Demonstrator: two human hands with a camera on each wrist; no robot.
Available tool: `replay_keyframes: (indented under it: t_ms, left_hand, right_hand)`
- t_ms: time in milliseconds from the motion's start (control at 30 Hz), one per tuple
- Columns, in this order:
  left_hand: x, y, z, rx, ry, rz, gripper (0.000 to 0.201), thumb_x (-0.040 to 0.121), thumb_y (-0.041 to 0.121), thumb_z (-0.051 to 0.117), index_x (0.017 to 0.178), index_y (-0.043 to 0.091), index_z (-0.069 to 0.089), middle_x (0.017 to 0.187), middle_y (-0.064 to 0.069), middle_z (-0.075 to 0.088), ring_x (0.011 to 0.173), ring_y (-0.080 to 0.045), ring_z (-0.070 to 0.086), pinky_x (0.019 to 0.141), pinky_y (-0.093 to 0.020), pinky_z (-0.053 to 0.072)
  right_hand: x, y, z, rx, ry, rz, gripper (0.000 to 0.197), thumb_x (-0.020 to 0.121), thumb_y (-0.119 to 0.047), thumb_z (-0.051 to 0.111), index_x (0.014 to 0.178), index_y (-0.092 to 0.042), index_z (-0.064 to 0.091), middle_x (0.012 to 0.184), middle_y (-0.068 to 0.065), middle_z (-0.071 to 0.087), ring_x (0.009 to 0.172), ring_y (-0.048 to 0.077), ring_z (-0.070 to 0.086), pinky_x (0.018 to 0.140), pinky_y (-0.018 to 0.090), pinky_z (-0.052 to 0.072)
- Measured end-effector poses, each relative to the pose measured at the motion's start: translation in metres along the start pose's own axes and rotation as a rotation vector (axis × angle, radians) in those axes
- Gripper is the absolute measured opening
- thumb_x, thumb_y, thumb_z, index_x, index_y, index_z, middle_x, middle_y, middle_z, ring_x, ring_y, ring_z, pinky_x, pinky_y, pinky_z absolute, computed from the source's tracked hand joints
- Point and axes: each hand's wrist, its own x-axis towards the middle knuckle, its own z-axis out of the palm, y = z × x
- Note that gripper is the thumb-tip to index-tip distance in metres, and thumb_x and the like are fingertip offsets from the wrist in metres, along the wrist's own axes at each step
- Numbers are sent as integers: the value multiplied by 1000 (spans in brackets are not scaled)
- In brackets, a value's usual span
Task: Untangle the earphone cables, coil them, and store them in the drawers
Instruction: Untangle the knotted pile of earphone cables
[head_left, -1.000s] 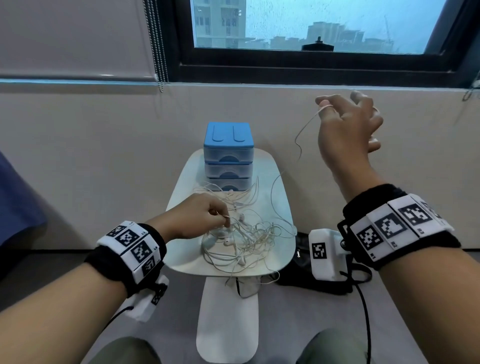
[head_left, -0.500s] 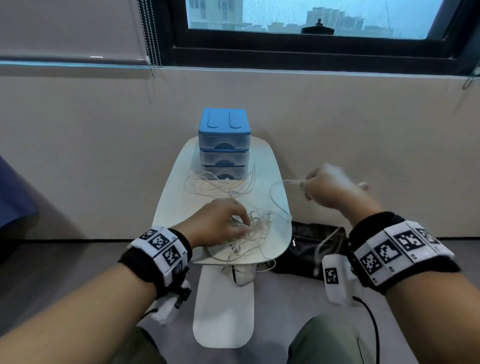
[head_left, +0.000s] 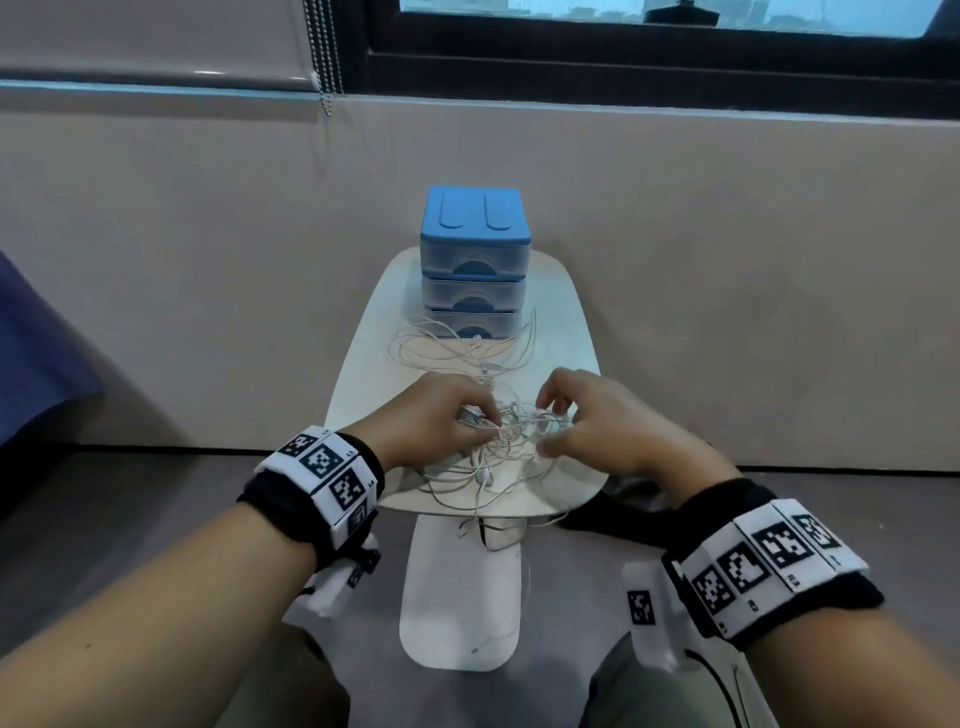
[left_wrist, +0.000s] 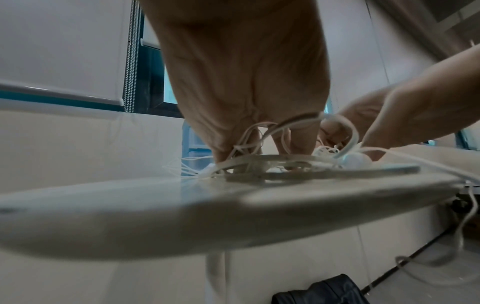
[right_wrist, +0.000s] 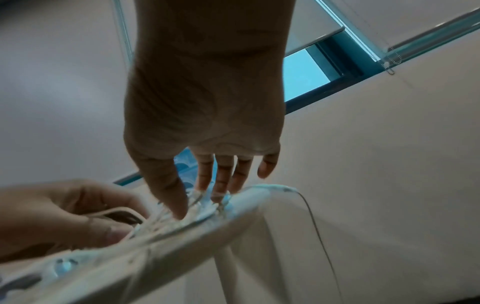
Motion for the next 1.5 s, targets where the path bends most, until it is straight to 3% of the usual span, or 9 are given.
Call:
replay_keyframes:
  t_ms: [233,467,600,767,900,1000,1100,1167,1500]
  left_hand:
    - [0,2,5,64,35,41,16,91,29,76,106,26,76,112,6,69,107,-12,60,95,-33,48]
    - [-5,14,7,96,-46,-15,25,89,31,64,114,31,68,121,9,58,109,-15,55,96,-34,46]
    - [-4,21,-5,41,-132,-64,26,92,50,57,107,34,69,116,11,62,107,-12,58,98,-39,48]
    - [9,34,-17,204,44,-15,9,97,26,59,102,30,54,110,6,65,100,-16,62,89,-42,54]
    - [30,52,-23,165,-200,124,44,92,14,67,130,34,57,128,9,64,118,-13,58,98,-31,46]
    - [40,64,-24,266,-260,181,27,89,19,71,114,28,71,112,8,72,106,-14,64,95,-37,52]
    - [46,63,-27,263,-136,160,3,89,24,72,91,26,71,94,6,74,93,-15,69,84,-39,57]
    - [47,59,-33,230,-4,131,22,90,26,74,74,33,60,83,6,69,83,-14,66,71,-33,52]
    - [34,60,-50,49,319,-43,20,83,19,75,72,14,59,70,3,61,63,-10,52,57,-22,36]
  right_hand:
    - [5,32,25,37,228,134,14,83,-20,67,90,-29,59,82,-9,66,91,15,56,82,38,35]
    - [12,44,19,482,20,158,29,82,-7,69,57,-16,59,54,1,55,53,17,46,56,27,39]
    - [10,46,13,533,21,141,22,85,-4,66,64,-8,65,47,-3,47,50,14,37,51,26,30]
    - [11,37,-4,424,95,-18,21,84,-25,75,71,-11,69,58,-5,54,58,13,44,62,29,37]
    - [11,13,-32,301,38,-127,24,87,-29,78,70,-15,68,58,-8,54,57,9,44,62,29,37]
    - [8,0,-51,111,20,-168,23,90,-37,75,74,-20,73,63,-5,58,62,12,48,62,31,40]
    - [3,-7,-65,-19,82,-123,24,95,-37,68,76,-23,74,63,-6,56,60,14,49,56,27,36]
    - [0,-9,-71,-69,119,-92,28,99,-34,63,78,-20,75,63,-6,56,58,16,50,53,27,36]
    - [10,-35,-43,-82,251,-71,26,98,-28,56,83,-13,71,85,7,64,73,32,63,70,41,58]
